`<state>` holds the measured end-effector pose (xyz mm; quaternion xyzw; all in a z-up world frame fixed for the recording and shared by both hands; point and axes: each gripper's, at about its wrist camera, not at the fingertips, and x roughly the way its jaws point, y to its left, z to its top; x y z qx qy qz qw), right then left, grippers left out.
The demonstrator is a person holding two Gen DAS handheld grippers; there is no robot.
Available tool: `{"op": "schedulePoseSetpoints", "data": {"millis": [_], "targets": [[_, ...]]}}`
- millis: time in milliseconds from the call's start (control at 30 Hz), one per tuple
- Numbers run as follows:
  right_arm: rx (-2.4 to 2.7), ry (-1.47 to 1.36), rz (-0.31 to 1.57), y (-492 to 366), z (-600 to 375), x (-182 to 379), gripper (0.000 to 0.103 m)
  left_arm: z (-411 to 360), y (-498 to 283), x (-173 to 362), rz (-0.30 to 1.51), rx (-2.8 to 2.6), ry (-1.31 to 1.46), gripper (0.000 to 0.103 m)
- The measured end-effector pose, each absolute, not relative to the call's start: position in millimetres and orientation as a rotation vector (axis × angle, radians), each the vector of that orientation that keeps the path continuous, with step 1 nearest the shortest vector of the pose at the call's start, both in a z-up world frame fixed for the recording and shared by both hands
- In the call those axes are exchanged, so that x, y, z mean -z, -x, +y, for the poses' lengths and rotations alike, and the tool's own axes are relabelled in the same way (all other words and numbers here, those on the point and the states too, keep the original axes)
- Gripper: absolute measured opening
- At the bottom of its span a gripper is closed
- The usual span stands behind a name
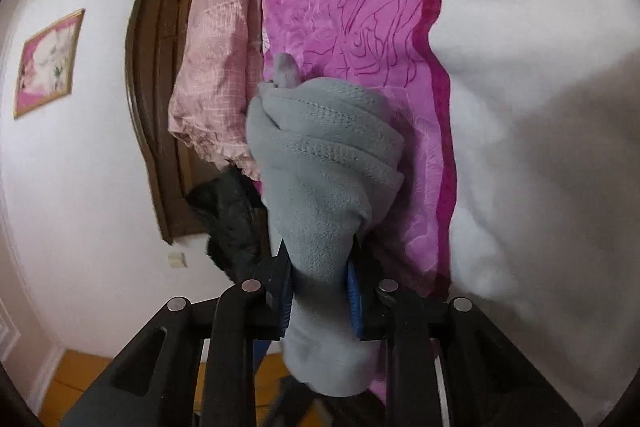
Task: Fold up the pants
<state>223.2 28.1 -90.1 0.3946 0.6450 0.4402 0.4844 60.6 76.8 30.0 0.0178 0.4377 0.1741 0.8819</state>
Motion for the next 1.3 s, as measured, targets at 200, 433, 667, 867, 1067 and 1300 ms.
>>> {"op": "schedulePoseSetpoints", "data": {"millis": [200, 433, 667, 867, 1067, 1300], "targets": [[-1.12, -0.912, 1.55, -215, 27, 67, 0.014, 68, -83, -1, 0.989, -0.355, -0.155, 0.085], [-1.175, -0.835, 1.477, -219, 34, 39, 0.017, 92, -76, -16, 0.856, -0.453, -0.045, 0.029], [-1.148, -0.694, 1.265, -241, -9, 38, 0.043, 146, -71, -52, 0.793, -0.512, 0.161, 0.026], [-1.136, -0.342, 0.909, -238, -13, 15, 0.03, 158, -72, -61, 0.812, -0.484, 0.204, 0.026], [-1.347, -0.24, 0.679, -222, 22, -6, 0.014, 156, -71, -57, 0.819, -0.47, 0.22, 0.026], [-1.26, -0.18, 0.767, -220, 4, -4, 0.014, 114, -74, -39, 0.855, -0.434, 0.151, 0.026]]}}
